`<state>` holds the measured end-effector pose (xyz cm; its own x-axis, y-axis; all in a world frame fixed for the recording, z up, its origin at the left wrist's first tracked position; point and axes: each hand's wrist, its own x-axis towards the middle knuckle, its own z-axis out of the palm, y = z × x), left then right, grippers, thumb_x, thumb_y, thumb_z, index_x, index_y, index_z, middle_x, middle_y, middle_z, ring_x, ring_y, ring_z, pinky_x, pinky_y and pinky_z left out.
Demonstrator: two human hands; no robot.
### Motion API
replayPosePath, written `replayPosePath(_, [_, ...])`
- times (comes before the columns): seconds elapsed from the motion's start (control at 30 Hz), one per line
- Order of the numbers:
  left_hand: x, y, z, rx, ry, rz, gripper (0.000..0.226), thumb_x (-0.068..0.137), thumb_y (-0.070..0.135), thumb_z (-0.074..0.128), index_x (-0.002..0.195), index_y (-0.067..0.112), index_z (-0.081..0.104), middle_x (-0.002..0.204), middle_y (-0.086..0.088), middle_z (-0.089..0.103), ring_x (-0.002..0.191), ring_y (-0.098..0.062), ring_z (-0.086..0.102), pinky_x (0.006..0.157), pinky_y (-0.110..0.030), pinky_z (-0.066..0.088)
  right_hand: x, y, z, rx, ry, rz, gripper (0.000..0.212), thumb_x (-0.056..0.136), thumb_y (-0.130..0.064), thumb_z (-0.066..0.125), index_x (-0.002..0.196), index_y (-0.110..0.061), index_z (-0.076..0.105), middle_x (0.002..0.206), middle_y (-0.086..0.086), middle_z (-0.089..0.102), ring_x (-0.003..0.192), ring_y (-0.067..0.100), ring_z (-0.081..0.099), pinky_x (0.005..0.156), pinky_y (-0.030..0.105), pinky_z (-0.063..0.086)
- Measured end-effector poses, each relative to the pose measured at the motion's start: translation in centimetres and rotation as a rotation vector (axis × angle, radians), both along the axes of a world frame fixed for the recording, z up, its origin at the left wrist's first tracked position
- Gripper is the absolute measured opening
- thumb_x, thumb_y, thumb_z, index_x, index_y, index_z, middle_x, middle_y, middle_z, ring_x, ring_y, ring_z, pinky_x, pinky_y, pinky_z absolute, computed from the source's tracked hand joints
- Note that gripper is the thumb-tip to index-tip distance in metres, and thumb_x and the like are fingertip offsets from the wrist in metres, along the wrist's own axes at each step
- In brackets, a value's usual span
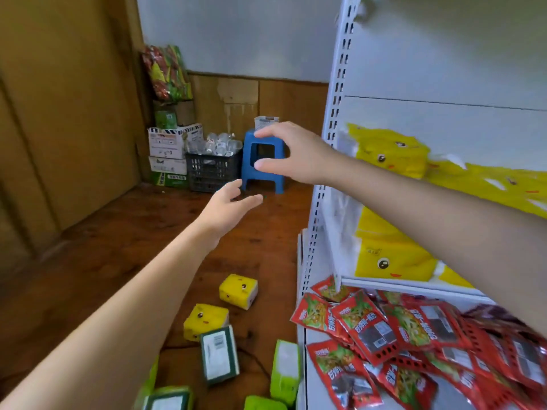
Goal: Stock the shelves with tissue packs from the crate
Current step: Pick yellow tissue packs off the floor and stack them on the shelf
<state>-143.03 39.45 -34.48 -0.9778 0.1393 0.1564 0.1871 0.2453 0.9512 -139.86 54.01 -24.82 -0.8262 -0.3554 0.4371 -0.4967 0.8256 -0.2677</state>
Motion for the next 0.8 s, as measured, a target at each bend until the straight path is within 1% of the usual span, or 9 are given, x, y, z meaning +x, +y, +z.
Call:
replayPosePath(0.07, [1.0, -4.4, -2.6, -0.051, -0.024, 0.107, 0.068, 0.089, 0.032, 0.060, 0.148, 0.021, 0.027, 0.151, -0.004, 0.033, 0.136, -0.020, 0.035, 0.100, -0.028, 0.032, -0.6, -4.1, -2.1, -0.002, -0.066, 0.061, 0.053, 0.088, -0.035, 0.059, 0.136, -0.022, 0.042, 0.144, 0.001, 0.039, 0.132, 0.015, 0.036, 0.097, 0.021, 0.028])
replayPosePath(0.13, [2.4, -9.1, -5.8, -0.093, -0.057, 0.197, 0.066, 0.090, 0.026, 0.060, 0.147, 0.018, 0.028, 0.150, -0.007, 0.034, 0.134, -0.022, 0.038, 0.093, -0.025, 0.035, -1.0, -7.9, -5.2, -0.013, -0.145, 0.121, 0.053, 0.089, -0.033, 0.059, 0.137, -0.021, 0.041, 0.145, 0.003, 0.038, 0.132, 0.017, 0.037, 0.099, 0.024, 0.030])
replayPosePath(0.2, [3.6, -13.7, -9.5, -0.173, -0.111, 0.268, 0.066, 0.090, 0.023, 0.061, 0.147, 0.016, 0.028, 0.149, -0.008, 0.035, 0.133, -0.024, 0.039, 0.099, -0.032, 0.040, -1.8, -11.0, -9.3, 0.012, -0.228, 0.154, 0.053, 0.090, -0.032, 0.059, 0.138, -0.020, 0.040, 0.145, 0.004, 0.037, 0.132, 0.019, 0.037, 0.103, 0.028, 0.031])
replayPosePath(0.27, [5.0, -18.1, -13.4, -0.304, -0.185, 0.318, 0.068, 0.089, 0.025, 0.062, 0.147, 0.016, 0.027, 0.149, -0.010, 0.036, 0.133, -0.026, 0.040, 0.105, -0.039, 0.039, -2.9, -13.4, -14.2, 0.082, -0.320, 0.146, 0.055, 0.089, -0.033, 0.059, 0.139, -0.021, 0.038, 0.145, 0.005, 0.036, 0.132, 0.022, 0.037, 0.105, 0.034, 0.033])
replayPosePath(0.37, [7.0, -22.9, -18.9, -0.436, -0.305, 0.344, 0.070, 0.090, 0.030, 0.060, 0.148, 0.015, 0.024, 0.151, -0.009, 0.032, 0.136, -0.027, 0.035, 0.108, -0.039, 0.035, -4.4, -15.5, -21.8, 0.151, -0.455, 0.089, 0.057, 0.088, -0.034, 0.060, 0.139, -0.022, 0.038, 0.145, 0.007, 0.034, 0.132, 0.026, 0.036, 0.107, 0.041, 0.035])
replayPosePath(0.43, [7.7, -24.8, -21.9, -0.508, -0.360, 0.333, 0.070, 0.091, 0.029, 0.058, 0.148, 0.013, 0.022, 0.151, -0.010, 0.030, 0.137, -0.027, 0.033, 0.108, -0.037, 0.033, -5.2, -15.7, -26.5, 0.152, -0.532, 0.017, 0.058, 0.087, -0.032, 0.061, 0.139, -0.020, 0.038, 0.145, 0.010, 0.034, 0.132, 0.028, 0.036, 0.106, 0.038, 0.034])
replayPosePath(0.5, [7.7, -25.8, -23.9, -0.602, -0.385, 0.308, 0.070, 0.092, 0.028, 0.057, 0.149, 0.011, 0.020, 0.151, -0.012, 0.031, 0.137, -0.027, 0.032, 0.106, -0.034, 0.031, -5.9, -15.1, -30.7, 0.157, -0.602, -0.047, 0.058, 0.088, -0.031, 0.060, 0.140, -0.018, 0.037, 0.144, 0.011, 0.034, 0.132, 0.029, 0.036, 0.105, 0.034, 0.033])
replayPosePath(0.67, [4.8, -23.9, -26.8, -0.811, -0.348, 0.199, 0.070, 0.093, 0.027, 0.055, 0.149, 0.009, 0.017, 0.152, -0.013, 0.027, 0.140, -0.026, 0.025, 0.108, -0.033, 0.026, -8.3, -11.7, -37.8, 0.218, -0.682, -0.121, 0.063, 0.087, -0.034, 0.061, 0.141, -0.017, 0.035, 0.145, 0.011, 0.035, 0.133, 0.029, 0.034, 0.107, 0.038, 0.032])
replayPosePath(0.8, [1.1, -19.2, -29.6, -0.815, -0.330, 0.143, 0.069, 0.093, 0.025, 0.055, 0.149, 0.010, 0.018, 0.151, -0.014, 0.027, 0.139, -0.028, 0.027, 0.107, -0.033, 0.028, -9.8, -9.6, -41.8, 0.139, -0.694, -0.172, 0.062, 0.086, -0.031, 0.062, 0.140, -0.014, 0.037, 0.143, 0.014, 0.037, 0.131, 0.032, 0.036, 0.107, 0.038, 0.033])
